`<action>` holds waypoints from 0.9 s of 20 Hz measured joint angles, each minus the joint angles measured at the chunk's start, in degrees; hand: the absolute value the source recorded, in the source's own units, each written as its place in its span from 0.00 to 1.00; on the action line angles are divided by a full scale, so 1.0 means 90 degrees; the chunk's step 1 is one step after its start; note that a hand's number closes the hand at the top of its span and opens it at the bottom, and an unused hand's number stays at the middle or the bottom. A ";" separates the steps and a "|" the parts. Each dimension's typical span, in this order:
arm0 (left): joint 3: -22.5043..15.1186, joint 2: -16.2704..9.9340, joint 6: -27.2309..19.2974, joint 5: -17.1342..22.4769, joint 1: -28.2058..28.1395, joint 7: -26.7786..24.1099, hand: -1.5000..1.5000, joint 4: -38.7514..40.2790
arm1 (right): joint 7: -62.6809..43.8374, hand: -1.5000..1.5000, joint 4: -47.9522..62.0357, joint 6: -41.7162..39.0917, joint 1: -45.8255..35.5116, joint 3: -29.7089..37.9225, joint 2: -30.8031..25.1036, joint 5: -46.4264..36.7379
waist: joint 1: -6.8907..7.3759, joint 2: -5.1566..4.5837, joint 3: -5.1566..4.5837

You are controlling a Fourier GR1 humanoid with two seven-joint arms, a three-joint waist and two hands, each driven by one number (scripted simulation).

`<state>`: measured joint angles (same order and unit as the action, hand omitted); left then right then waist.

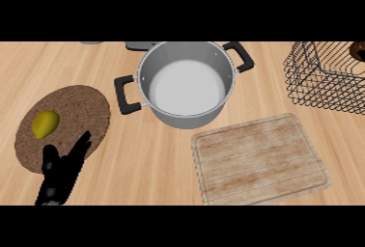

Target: Pick the pear from the cutting board and place it in the basket

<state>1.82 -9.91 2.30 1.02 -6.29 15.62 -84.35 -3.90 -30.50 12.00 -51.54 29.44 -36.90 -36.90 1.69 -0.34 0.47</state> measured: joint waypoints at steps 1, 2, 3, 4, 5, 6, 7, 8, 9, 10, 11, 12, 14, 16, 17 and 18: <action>-0.0024 0.0025 -0.0036 -0.0043 0.0023 0.0030 0.50 0.0007 | 0.0117 0.00 0.0122 0.0025 -0.0032 -0.0039 -0.0075 -0.0053 | 0.0006 -0.0001 0.0002; 0.0000 0.0011 -0.0013 -0.0017 0.0064 0.0097 0.50 0.0036 | 0.0257 0.00 0.0215 0.0065 -0.0022 -0.0051 -0.0128 -0.0070 | 0.0000 0.0003 0.0004; 0.0002 0.0020 0.0000 -0.0012 0.0069 0.0092 0.50 0.0042 | 0.0337 0.00 0.0343 0.0079 -0.0074 -0.0043 -0.0207 -0.0071 | 0.0002 0.0004 0.0005; 0.0011 0.0021 0.0022 -0.0014 0.0062 0.0004 0.50 0.0078 | 0.0405 0.00 0.0443 0.0092 -0.0125 -0.0051 -0.0266 -0.0081 | 0.0003 0.0008 0.0008; 0.0000 0.0043 -0.0010 -0.0044 0.0063 0.0009 0.50 0.0067 | 0.0495 0.00 0.0558 0.0067 -0.0186 -0.0029 -0.0353 -0.0062 | 0.0010 0.0006 0.0008; -0.0039 0.0091 -0.0071 -0.0121 0.0073 -0.0044 0.50 0.0094 | 0.0620 0.00 0.0665 0.0072 -0.0214 -0.0010 -0.0429 -0.0052 | 0.0017 0.0005 0.0013; -0.0026 0.0086 -0.0060 -0.0127 0.0039 -0.0118 0.50 0.0101 | 0.0728 0.00 0.0684 0.0062 -0.0188 0.0041 -0.0480 0.0015 | 0.0000 0.0014 0.0012; -0.0044 0.0115 -0.0098 -0.0168 -0.0021 -0.0172 0.50 0.0057 | 0.0795 0.00 0.0694 0.0082 -0.0187 0.0076 -0.0491 0.0071 | -0.0012 0.0021 0.0009; -0.0031 0.0115 -0.0094 -0.0173 -0.0020 -0.0205 0.50 0.0092 | 0.0815 0.00 0.0708 0.0095 -0.0209 0.0127 -0.0549 0.0126 | -0.0022 0.0026 0.0011; -0.0001 0.0095 -0.0054 -0.0126 0.0000 -0.0140 0.50 0.0093 | 0.0867 0.00 0.0740 0.0081 -0.0222 0.0181 -0.0612 0.0190 | -0.0028 0.0028 0.0010; 0.0002 0.0080 -0.0014 -0.0125 -0.0008 -0.0200 0.50 0.0121 | 0.0928 0.00 0.0769 0.0080 -0.0206 0.0256 -0.0672 0.0270 | -0.0037 0.0033 0.0012; -0.0001 0.0106 -0.0036 -0.0135 0.0033 -0.0163 0.50 0.0163 | 0.0923 0.00 0.0775 0.0079 -0.0209 0.0329 -0.0703 0.0356 | -0.0053 0.0041 0.0017; 0.0026 0.0090 -0.0007 -0.0112 0.0003 -0.0161 0.50 0.0136 | 0.0963 0.00 0.0762 0.0058 -0.0160 0.0505 -0.0803 0.0561 | -0.0076 0.0049 0.0011; 0.0067 0.0067 0.0037 -0.0060 0.0003 -0.0120 0.50 0.0122 | 0.0998 0.00 0.0813 0.0074 -0.0068 0.0686 -0.0954 0.0740 | -0.0085 0.0048 0.0007; 0.0104 0.0029 0.0100 -0.0017 0.0005 -0.0136 0.50 0.0145 | 0.0996 0.00 0.0813 0.0047 -0.0008 0.0741 -0.1031 0.0809 | -0.0096 0.0052 0.0006; 0.0100 0.0030 0.0102 -0.0016 -0.0015 -0.0112 0.50 0.0101 | 0.0976 0.00 0.0847 0.0013 0.0011 0.0823 -0.1175 0.0882 | -0.0094 0.0048 0.0004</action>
<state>2.72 -9.65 3.22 0.87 -6.42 14.61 -83.43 4.89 -22.88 12.12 -51.44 36.85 -47.48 -28.96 0.85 0.10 0.51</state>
